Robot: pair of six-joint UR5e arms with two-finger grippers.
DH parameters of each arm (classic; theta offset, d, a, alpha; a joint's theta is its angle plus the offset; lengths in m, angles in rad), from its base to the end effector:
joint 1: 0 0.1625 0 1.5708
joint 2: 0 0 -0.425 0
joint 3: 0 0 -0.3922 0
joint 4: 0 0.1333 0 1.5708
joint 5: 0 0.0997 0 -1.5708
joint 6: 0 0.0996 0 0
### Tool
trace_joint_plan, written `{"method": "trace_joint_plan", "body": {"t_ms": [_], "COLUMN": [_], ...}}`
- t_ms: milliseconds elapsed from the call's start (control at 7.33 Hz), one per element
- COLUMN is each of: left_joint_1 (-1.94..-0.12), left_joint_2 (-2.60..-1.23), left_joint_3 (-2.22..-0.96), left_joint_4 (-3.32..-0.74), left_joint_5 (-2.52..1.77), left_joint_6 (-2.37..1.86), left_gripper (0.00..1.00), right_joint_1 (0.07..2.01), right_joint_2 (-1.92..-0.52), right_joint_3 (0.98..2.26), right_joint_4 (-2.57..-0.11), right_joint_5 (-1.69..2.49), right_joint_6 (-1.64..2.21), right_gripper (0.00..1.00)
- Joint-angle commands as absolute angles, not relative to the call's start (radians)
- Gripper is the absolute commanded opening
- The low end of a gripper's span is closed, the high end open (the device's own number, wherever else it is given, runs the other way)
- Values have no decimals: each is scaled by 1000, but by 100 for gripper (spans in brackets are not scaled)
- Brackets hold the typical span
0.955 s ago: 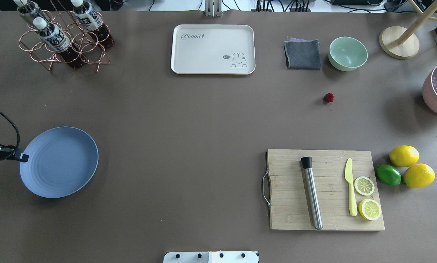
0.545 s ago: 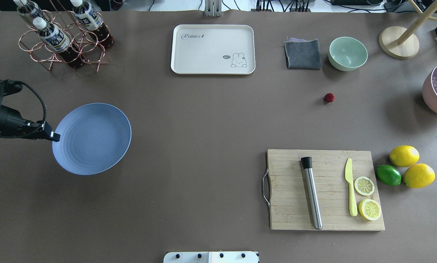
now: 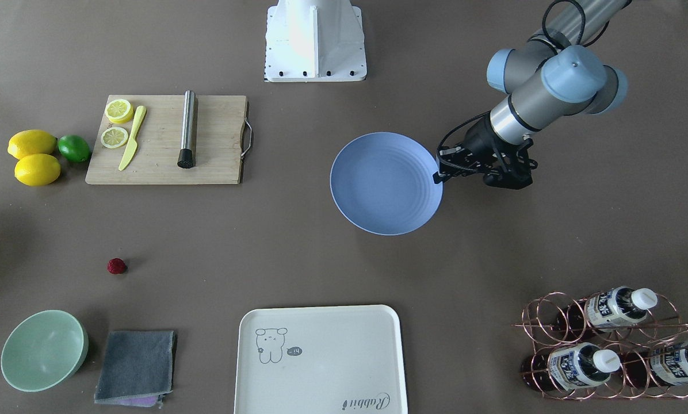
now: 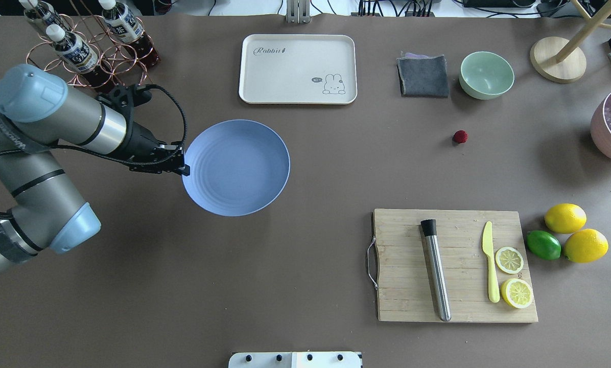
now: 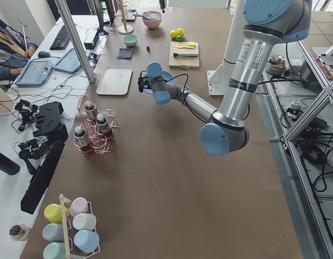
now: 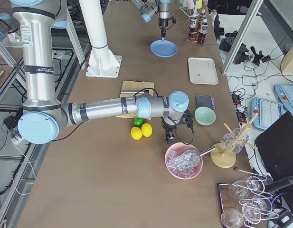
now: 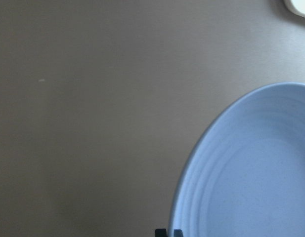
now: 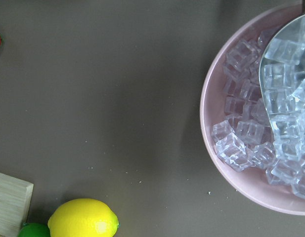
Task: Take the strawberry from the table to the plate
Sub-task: 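Slide the blue plate with the left gripper toward the table center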
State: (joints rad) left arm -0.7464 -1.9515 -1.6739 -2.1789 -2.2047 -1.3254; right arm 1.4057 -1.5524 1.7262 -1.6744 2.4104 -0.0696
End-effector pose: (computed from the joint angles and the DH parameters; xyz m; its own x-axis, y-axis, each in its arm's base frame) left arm 0.4064 -0.4771 0.3231 0.3673 -0.0731 -0.9272 0.0742 0.9960 -0.0491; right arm -0.0235 -0.5012 0.5790 0.6371 -0.2293 0.7359 0.2088 0.9704 0.1216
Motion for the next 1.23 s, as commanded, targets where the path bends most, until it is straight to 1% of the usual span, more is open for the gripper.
{"method": "trace_joint_plan", "body": {"t_ms": [0,136,273,682,818,955,1091], "left_joint_1": [-664,-638,-623,-621,-614,-614,-612], "left_joint_2": [-2061,-2110,-2120,-2141,-2141,-2132,-2135], "left_joint_3": [-1616,-1558,-1518,-1474,-1474,-1474,-1474], "left_joint_4": [-2138,-2141,-2152,-2177,-2187,-2192,-2191], "left_joint_5": [-2114,-2077,-2054,-2036,-2037,-2037,-2037], "left_joint_6": [-1376,-1390,-1390,-1413,-1431,-1431,-1439], "left_gripper": [0,0,0,0,3,59,61], "right_joint_1": [1405,1404,1404,1402,1402,1398,1384], "right_joint_2": [-1552,-1551,-1549,-1549,-1546,-1540,-1523], "right_joint_3": [1723,1721,1720,1721,1721,1721,1729], "right_joint_4": [-1675,-1675,-1675,-1675,-1675,-1674,-1674], "right_joint_5": [2410,2410,2410,2410,2410,2411,2410], "right_joint_6": [-68,-67,-67,-67,-66,-58,-1], "right_gripper": [100,100,100,100,100,100,100]}}
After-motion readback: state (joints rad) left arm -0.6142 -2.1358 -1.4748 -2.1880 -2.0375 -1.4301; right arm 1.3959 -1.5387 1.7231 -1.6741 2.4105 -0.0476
